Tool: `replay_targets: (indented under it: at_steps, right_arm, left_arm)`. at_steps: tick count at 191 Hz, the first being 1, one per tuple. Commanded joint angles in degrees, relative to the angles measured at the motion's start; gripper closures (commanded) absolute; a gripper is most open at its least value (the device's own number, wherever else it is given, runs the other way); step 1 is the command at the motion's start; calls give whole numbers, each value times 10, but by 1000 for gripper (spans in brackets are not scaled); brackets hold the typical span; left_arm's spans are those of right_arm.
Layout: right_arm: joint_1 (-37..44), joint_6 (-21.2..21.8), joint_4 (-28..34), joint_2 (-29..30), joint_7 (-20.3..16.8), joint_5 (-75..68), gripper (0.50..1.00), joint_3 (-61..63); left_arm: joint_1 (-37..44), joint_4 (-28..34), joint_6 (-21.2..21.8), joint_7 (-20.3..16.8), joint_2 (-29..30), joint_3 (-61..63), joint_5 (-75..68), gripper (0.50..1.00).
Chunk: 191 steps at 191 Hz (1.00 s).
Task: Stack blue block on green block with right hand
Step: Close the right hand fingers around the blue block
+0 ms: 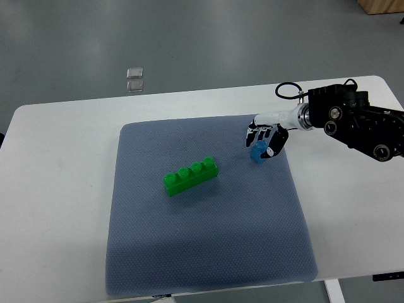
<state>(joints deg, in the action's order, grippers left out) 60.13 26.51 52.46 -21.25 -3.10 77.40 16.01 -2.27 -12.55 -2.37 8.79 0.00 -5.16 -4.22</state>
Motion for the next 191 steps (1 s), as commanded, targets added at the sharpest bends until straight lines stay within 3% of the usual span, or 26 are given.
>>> replay_targets:
  at_steps: [1, 77, 84, 100, 101, 109, 119, 140, 191]
  right_arm:
    - [-1, -1, 0, 0, 0, 0, 746, 0]
    - [-2, -1, 0, 0, 6, 3, 748, 0]
    - [-3, -1, 0, 0, 6, 3, 777, -3]
    - [-3, -1, 0, 0, 6, 4, 789, -3]
    - [-3, -1, 1, -1, 7, 7, 811, -3]
    - [-3, -1, 1, -1, 11, 8, 834, -3]
    - [-3, -1, 1, -1, 11, 8, 834, -3]
    - [-3, -1, 2, -1, 17, 14, 901, -3]
    - [-4, -2, 2, -2, 20, 15, 916, -3]
  left_arm:
    - [0, 1, 0, 0, 0, 0, 0, 500]
    - [0, 2, 0, 0, 0, 0, 0, 500]
    - [0, 1, 0, 0, 0, 0, 0, 500]
    - [0, 1, 0, 0, 0, 1, 0, 500]
    - [1, 1, 0, 1, 0, 0, 0, 500]
    - [0, 1, 0, 0, 0, 0, 0, 500]
    - [0, 1, 0, 0, 0, 0, 0, 500]
    - [1, 1, 0, 0, 0, 0, 0, 500]
    - [0, 0, 0, 0, 0, 0, 0, 500]
